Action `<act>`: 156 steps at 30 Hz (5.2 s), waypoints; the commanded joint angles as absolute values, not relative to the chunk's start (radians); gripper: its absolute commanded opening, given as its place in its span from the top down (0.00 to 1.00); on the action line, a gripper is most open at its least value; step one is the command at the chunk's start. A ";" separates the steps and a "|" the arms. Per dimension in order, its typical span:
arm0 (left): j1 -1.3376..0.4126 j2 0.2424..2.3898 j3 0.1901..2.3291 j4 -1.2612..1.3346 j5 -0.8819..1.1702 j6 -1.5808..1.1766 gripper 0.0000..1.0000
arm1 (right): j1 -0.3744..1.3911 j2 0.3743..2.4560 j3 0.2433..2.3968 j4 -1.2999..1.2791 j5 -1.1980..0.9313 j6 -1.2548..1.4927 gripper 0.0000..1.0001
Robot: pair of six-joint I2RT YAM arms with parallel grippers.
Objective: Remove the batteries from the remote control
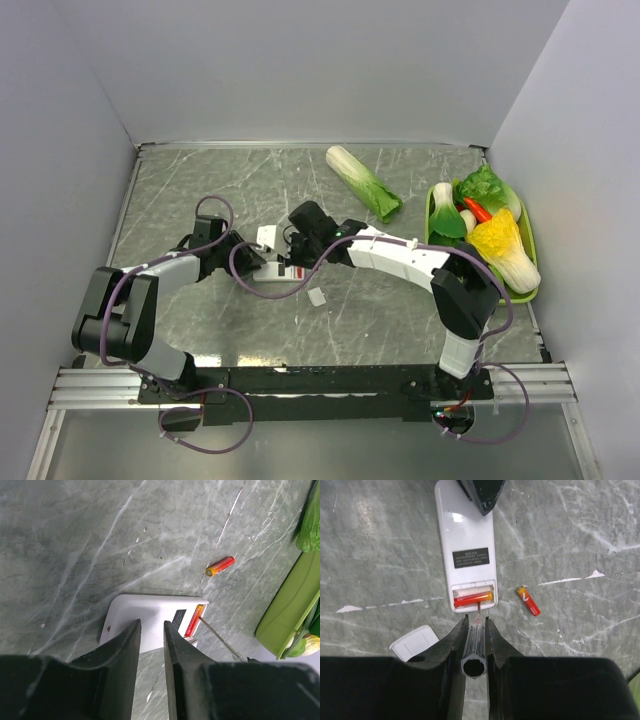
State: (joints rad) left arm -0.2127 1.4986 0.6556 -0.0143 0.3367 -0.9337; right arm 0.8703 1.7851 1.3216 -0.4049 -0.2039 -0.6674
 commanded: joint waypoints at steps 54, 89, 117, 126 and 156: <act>-0.212 1.497 0.624 -0.035 0.291 -0.937 0.68 | 0.643 1.519 0.704 0.310 -0.488 -0.123 1.00; -0.215 1.483 0.611 -0.057 0.268 -0.950 0.68 | 0.638 1.588 0.584 0.557 -0.480 0.037 1.00; -0.222 1.489 0.612 -0.068 0.249 -0.959 0.67 | 0.569 1.601 0.575 0.529 -0.502 0.160 1.00; -0.224 1.493 0.618 -0.068 0.247 -0.956 0.67 | 0.554 1.601 0.591 0.529 -0.529 0.161 1.00; -0.236 1.519 0.627 -0.058 0.250 -0.969 0.67 | 0.456 1.758 0.617 0.773 -0.811 0.385 1.00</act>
